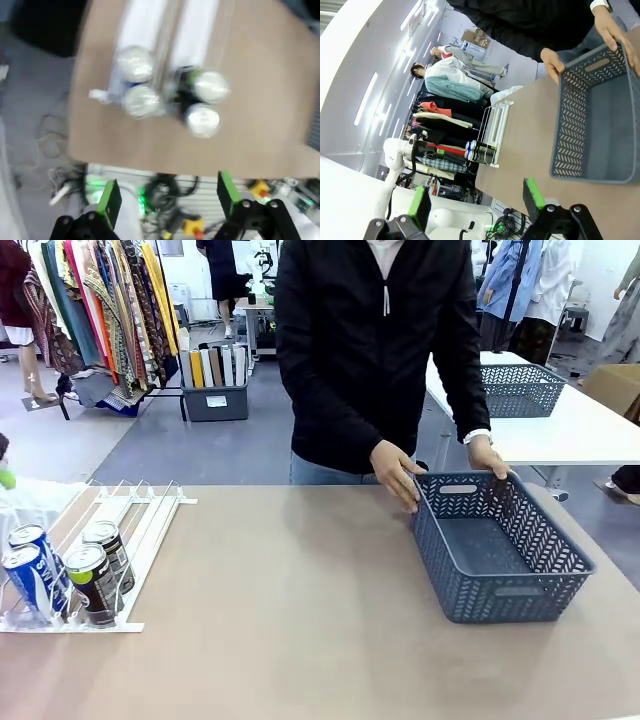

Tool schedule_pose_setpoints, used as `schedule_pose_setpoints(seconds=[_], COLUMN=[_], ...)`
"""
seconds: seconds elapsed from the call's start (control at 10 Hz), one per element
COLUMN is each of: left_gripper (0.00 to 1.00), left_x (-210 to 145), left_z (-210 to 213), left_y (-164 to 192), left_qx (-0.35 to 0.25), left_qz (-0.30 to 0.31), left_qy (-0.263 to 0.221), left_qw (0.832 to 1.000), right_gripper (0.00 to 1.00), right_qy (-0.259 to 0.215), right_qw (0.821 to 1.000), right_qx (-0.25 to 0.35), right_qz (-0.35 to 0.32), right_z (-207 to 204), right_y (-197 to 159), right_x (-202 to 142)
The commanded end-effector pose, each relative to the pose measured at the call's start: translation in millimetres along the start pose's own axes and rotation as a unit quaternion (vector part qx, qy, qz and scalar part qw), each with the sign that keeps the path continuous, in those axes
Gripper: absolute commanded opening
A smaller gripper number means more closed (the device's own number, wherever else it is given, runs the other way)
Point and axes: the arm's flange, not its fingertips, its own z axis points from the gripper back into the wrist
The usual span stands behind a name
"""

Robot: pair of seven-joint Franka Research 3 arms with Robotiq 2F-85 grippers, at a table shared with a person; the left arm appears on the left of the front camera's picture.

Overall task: Retrieve and store the cans from the dispenser.
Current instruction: Pick up one can from the Automatic Can Dispenser and place it in the middle of the table.

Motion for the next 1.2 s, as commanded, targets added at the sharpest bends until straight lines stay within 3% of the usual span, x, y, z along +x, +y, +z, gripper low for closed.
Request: schedule_pose_setpoints(seconds=[0.0,0.1,0.2,0.6,0.8,1.1], left_gripper=[1.0,1.0,1.0,1.0,1.0,1.0], left_x=[8.6,12.7,0.2,3.7,10.0,24.5], left_z=[-5.8,-5.3,-4.6,-6.0,-43.4,-86.9], left_y=[-4.3,-7.4,-6.5,-7.2,-13.8,-8.5], left_qx=[0.134,0.111,0.076,0.09,0.072,0.093], left_qz=[-0.022,-0.033,-0.004,-0.019,-0.017,0.012], left_qy=[0.005,-0.026,-0.004,-0.005,-0.015,-0.026], left_qw=[0.991,0.993,0.997,0.996,0.997,0.995], right_gripper=[1.0,1.0,1.0,1.0,1.0,1.0], right_qy=[-0.009,-0.009,-0.009,-0.009,-0.009,-0.009], right_qw=[1.0,1.0,1.0,1.0,1.0,1.0], right_qx=[0.012,0.012,0.012,0.012,0.012,0.012], right_qz=[0.014,0.014,0.014,0.014,0.014,0.014], right_z=[-2.2,-2.2,-2.2,-2.2,-2.2,-2.2], right_y=[0.7,0.7,0.7,0.7,0.7,0.7], right_x=[2.5,2.5,2.5,2.5,2.5,2.5])
